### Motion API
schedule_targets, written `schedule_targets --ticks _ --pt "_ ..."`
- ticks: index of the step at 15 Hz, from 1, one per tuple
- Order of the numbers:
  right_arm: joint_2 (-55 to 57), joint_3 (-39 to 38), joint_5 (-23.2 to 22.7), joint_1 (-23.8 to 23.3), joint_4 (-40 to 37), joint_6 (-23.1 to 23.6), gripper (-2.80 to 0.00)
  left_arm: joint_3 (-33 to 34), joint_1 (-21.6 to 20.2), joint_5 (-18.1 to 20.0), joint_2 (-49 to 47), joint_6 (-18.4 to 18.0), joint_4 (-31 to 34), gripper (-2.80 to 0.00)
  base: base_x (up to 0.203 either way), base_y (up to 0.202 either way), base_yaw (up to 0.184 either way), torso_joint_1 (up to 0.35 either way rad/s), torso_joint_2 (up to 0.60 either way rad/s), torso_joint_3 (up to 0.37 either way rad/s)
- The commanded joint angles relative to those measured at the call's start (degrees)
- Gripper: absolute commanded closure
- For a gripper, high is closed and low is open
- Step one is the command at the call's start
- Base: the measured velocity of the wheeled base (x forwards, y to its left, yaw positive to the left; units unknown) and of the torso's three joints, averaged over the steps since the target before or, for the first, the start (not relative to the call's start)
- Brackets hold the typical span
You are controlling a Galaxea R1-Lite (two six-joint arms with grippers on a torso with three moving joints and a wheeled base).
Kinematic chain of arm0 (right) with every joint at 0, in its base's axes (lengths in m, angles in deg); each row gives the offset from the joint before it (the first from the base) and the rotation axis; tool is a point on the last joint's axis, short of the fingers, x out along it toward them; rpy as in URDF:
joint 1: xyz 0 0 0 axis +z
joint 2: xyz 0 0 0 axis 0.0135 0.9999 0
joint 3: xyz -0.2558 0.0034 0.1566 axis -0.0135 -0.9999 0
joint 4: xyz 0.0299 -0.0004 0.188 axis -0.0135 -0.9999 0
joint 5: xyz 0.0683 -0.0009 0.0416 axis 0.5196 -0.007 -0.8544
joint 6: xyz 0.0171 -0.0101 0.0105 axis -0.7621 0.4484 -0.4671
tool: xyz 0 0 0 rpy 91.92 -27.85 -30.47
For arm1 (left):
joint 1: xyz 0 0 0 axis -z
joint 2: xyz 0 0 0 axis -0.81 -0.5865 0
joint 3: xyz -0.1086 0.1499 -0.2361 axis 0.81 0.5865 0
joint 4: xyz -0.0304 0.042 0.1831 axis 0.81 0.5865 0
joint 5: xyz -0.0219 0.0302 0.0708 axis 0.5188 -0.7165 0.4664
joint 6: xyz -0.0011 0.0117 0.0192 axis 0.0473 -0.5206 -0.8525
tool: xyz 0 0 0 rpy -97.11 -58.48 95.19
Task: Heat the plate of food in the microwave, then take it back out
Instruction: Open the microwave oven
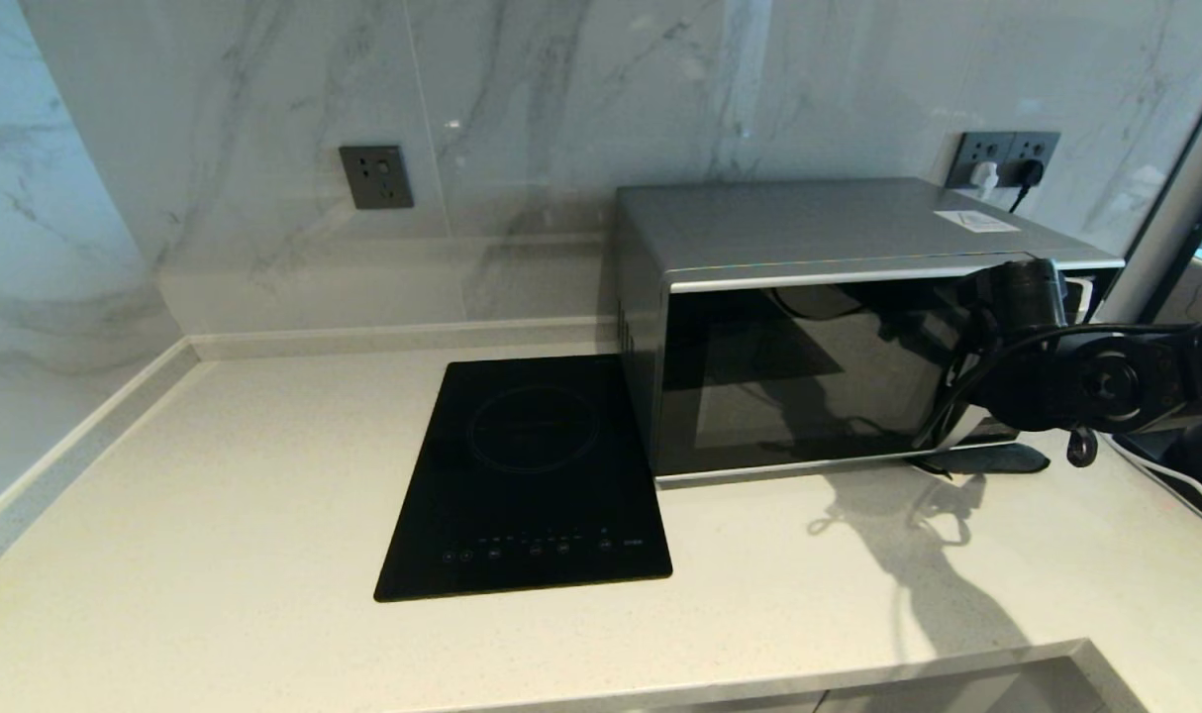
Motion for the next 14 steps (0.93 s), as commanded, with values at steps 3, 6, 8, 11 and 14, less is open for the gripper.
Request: schedule_targets --ticks 3,6,8,11,14 --pt "1.83 1.75 0.23 -1.12 0.03 -0.01 -2.80 0.00 -0.01 -0.05 -0.09 0.06 -0.02 0.00 0.000 0.000 0.000 0.000 0.00 0.000" --pt "2.30 2.84 0.23 -1.29 -0.01 0.08 0.00 0.00 -0.01 -0.05 -0.09 0.06 -0.02 0.00 0.000 0.000 0.000 0.000 0.00 0.000" --pt "2.55 2.76 0.23 -1.24 0.03 0.69 0.00 0.00 -0.01 -0.05 -0.09 0.06 -0.02 0.00 0.000 0.000 0.000 0.000 0.00 0.000" --pt "3.09 2.84 0.23 -1.24 0.03 0.61 0.00 0.00 -0.01 -0.05 -0.09 0.06 -0.02 0.00 0.000 0.000 0.000 0.000 0.00 0.000" --pt "3.04 2.53 0.32 -1.16 0.03 0.43 0.00 0.00 -0.01 -0.06 -0.09 0.06 -0.02 0.00 0.000 0.000 0.000 0.000 0.00 0.000"
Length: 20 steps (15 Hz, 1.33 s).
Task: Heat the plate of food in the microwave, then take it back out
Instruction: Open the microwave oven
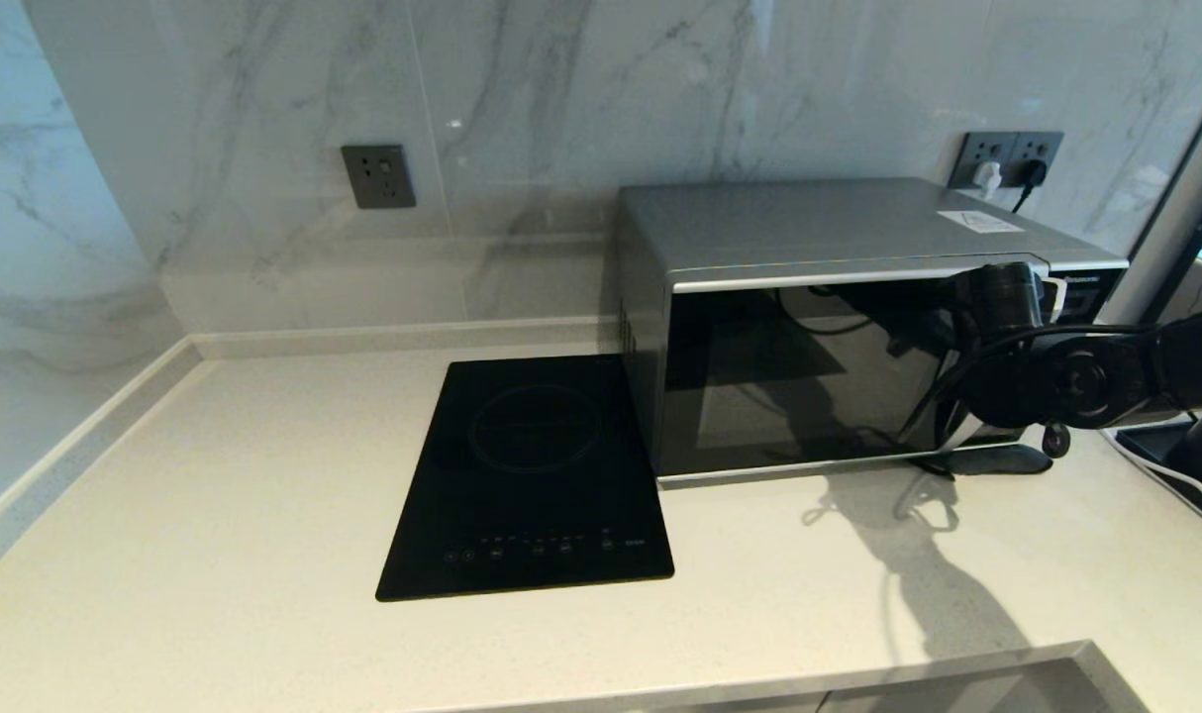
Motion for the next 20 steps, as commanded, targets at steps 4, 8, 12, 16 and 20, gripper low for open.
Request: schedule_targets --ticks 4,8,12,16,20 --pt "-1.07 -1.38 0.55 0.17 -0.27 -0.28 0.00 0.00 -0.01 -0.03 -0.09 0.06 -0.02 0.00 0.000 0.000 0.000 0.000 0.00 0.000" --pt "-3.64 -4.30 0.47 1.45 -0.27 -0.36 0.00 0.00 -0.01 -0.03 -0.09 0.06 -0.02 0.00 0.000 0.000 0.000 0.000 0.00 0.000" --pt "-6.07 -9.09 0.47 3.16 -0.27 -1.98 0.00 0.00 -0.01 -0.03 -0.09 0.06 -0.02 0.00 0.000 0.000 0.000 0.000 0.00 0.000" --pt "-6.45 -11.27 0.47 3.55 -0.27 -2.92 0.00 0.00 -0.01 -0.03 -0.09 0.06 -0.02 0.00 0.000 0.000 0.000 0.000 0.00 0.000" --pt "-6.88 -11.79 0.55 4.08 -0.27 -2.75 0.00 0.00 -0.01 -0.03 -0.09 0.06 -0.02 0.00 0.000 0.000 0.000 0.000 0.00 0.000"
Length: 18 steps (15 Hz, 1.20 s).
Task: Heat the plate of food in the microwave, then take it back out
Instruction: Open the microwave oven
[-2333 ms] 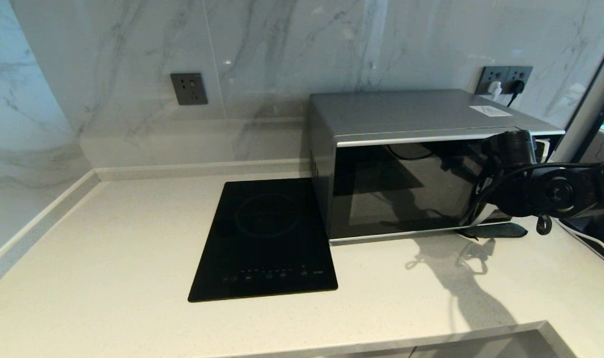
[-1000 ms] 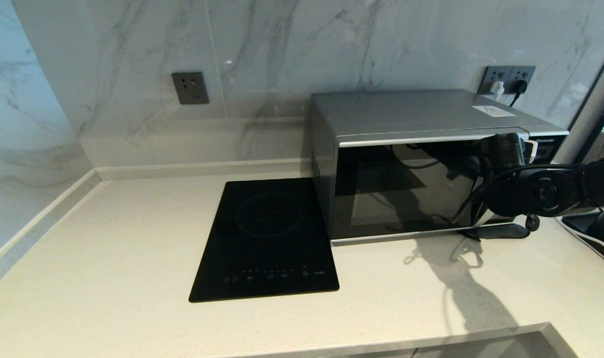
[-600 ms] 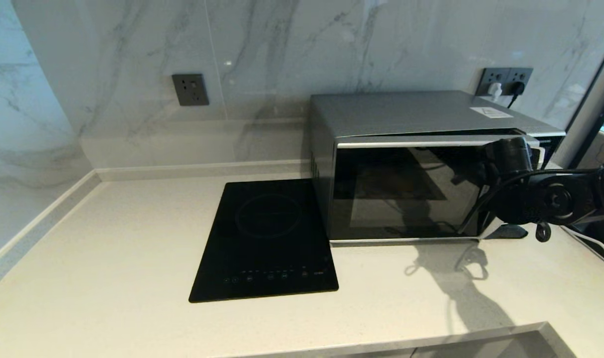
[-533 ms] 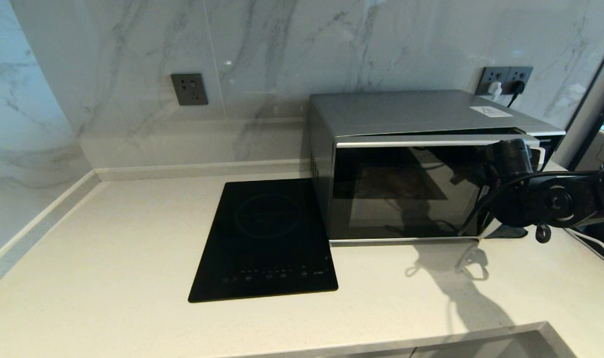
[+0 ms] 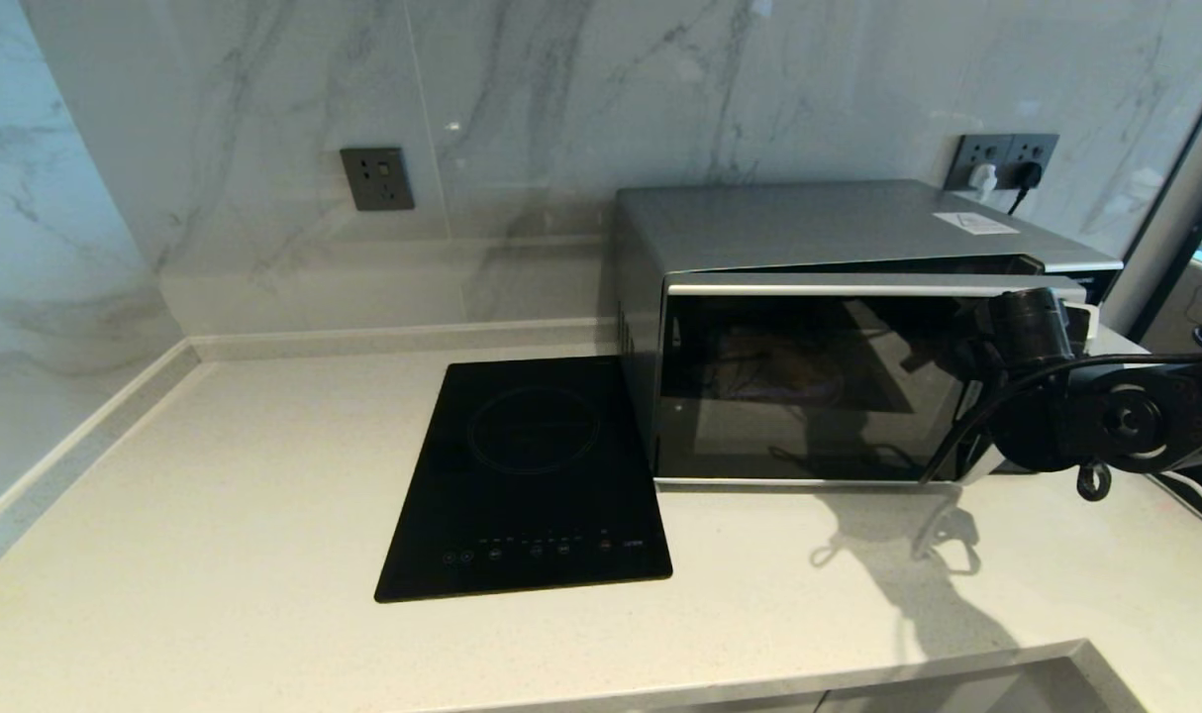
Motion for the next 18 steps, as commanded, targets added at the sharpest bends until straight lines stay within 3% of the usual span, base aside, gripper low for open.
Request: schedule_targets --ticks 1,2,6,11,14,15,18 --pt "-0.22 -0.54 0.17 0.44 -0.01 -0.13 -1.03 0.00 0.02 -0.07 -0.09 0.03 -0.02 0.00 0.000 0.000 0.000 0.000 0.00 0.000" --pt "-0.59 -0.95 0.25 0.48 -0.01 -0.15 -2.80 0.00 0.02 -0.03 -0.09 0.03 -0.02 0.00 0.000 0.000 0.000 0.000 0.00 0.000" --pt "-3.58 -2.86 0.32 1.61 -0.10 -0.08 -2.80 0.00 0.02 -0.03 -0.09 0.03 -0.02 0.00 0.000 0.000 0.000 0.000 0.00 0.000" --pt "-13.53 -4.45 0.20 7.73 -0.51 0.04 -2.80 0.00 0.02 -0.03 -0.09 0.03 -0.02 0.00 0.000 0.000 0.000 0.000 0.00 0.000" --pt "-22.32 -2.44 0.30 11.52 -4.65 1.68 -2.80 0.00 0.02 -0.03 -0.09 0.03 -0.02 0.00 0.000 0.000 0.000 0.000 0.00 0.000" --pt "-23.88 0.84 0.33 12.07 -7.05 2.50 0.00 0.00 0.02 -0.03 -0.09 0.03 -0.02 0.00 0.000 0.000 0.000 0.000 0.00 0.000" --pt "-25.63 13.54 0.29 12.45 -16.23 5.12 0.00 0.00 0.02 -0.03 -0.09 0.03 -0.02 0.00 0.000 0.000 0.000 0.000 0.00 0.000"
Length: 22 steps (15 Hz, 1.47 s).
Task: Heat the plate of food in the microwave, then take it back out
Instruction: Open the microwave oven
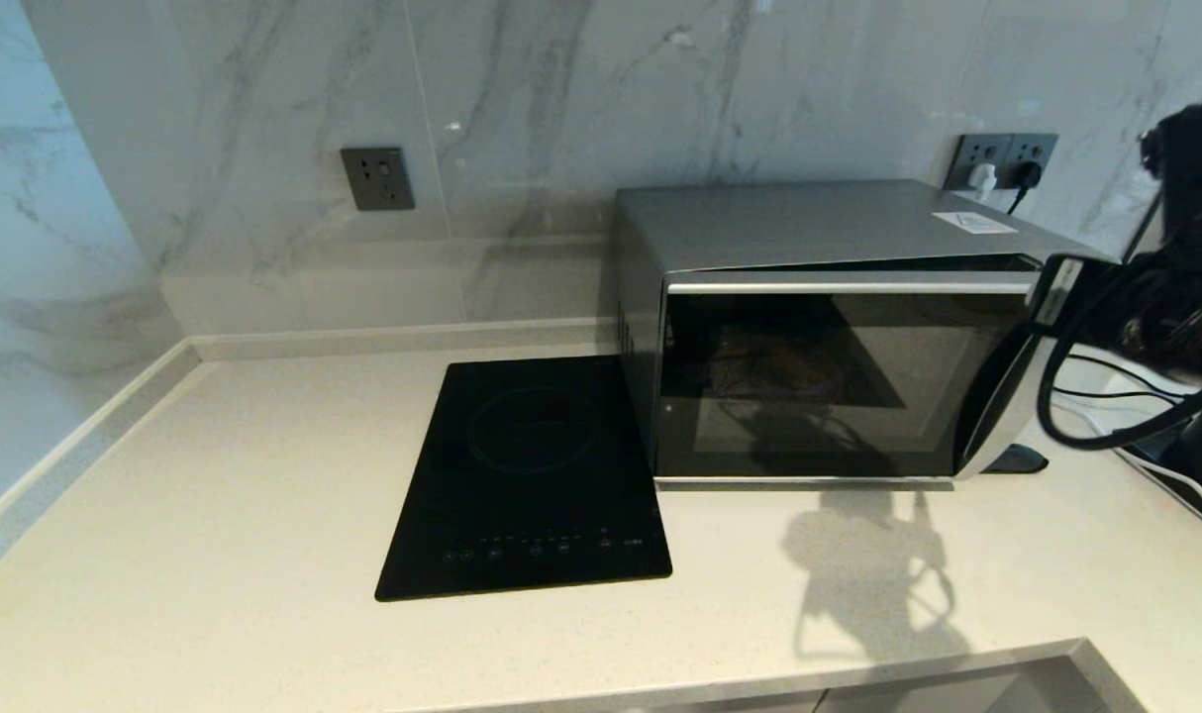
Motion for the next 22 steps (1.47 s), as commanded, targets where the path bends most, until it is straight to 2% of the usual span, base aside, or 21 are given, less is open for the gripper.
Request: schedule_targets --ticks 1,5,7,11,13,16,20,22 --pt "-2.10 11.19 0.14 0.28 -6.19 1.48 0.00 0.00 -0.01 -0.03 -0.09 0.04 -0.02 0.00 0.000 0.000 0.000 0.000 0.00 0.000" --pt "5.62 34.55 -0.22 0.03 -14.75 4.49 0.00 0.00 -0.01 -0.03 -0.09 0.04 -0.02 0.00 0.000 0.000 0.000 0.000 0.00 0.000" --pt "10.71 41.27 -1.69 0.03 -18.48 4.79 0.00 0.00 -0.01 -0.03 -0.09 0.04 -0.02 0.00 0.000 0.000 0.000 0.000 0.00 0.000" --pt "14.49 41.37 -6.22 -0.87 -19.56 0.01 0.00 0.00 -0.01 -0.03 -0.09 0.04 -0.02 0.00 0.000 0.000 0.000 0.000 0.00 0.000" --pt "16.30 41.38 -6.95 -1.69 -19.52 -1.61 0.00 0.00 -0.01 -0.03 -0.09 0.04 -0.02 0.00 0.000 0.000 0.000 0.000 0.00 0.000" --pt "19.05 41.45 -9.60 -4.78 -19.40 -3.39 0.00 0.00 -0.01 -0.03 -0.09 0.04 -0.02 0.00 0.000 0.000 0.000 0.000 0.00 0.000" --pt "23.09 41.39 -10.18 -9.51 -17.65 -3.87 0.00 0.00 -0.01 -0.03 -0.09 0.04 -0.02 0.00 0.000 0.000 0.000 0.000 0.00 0.000" --pt "24.03 41.37 -10.76 -10.90 -17.66 -5.61 0.00 0.00 -0.01 -0.03 -0.09 0.04 -0.02 0.00 0.000 0.000 0.000 0.000 0.00 0.000"
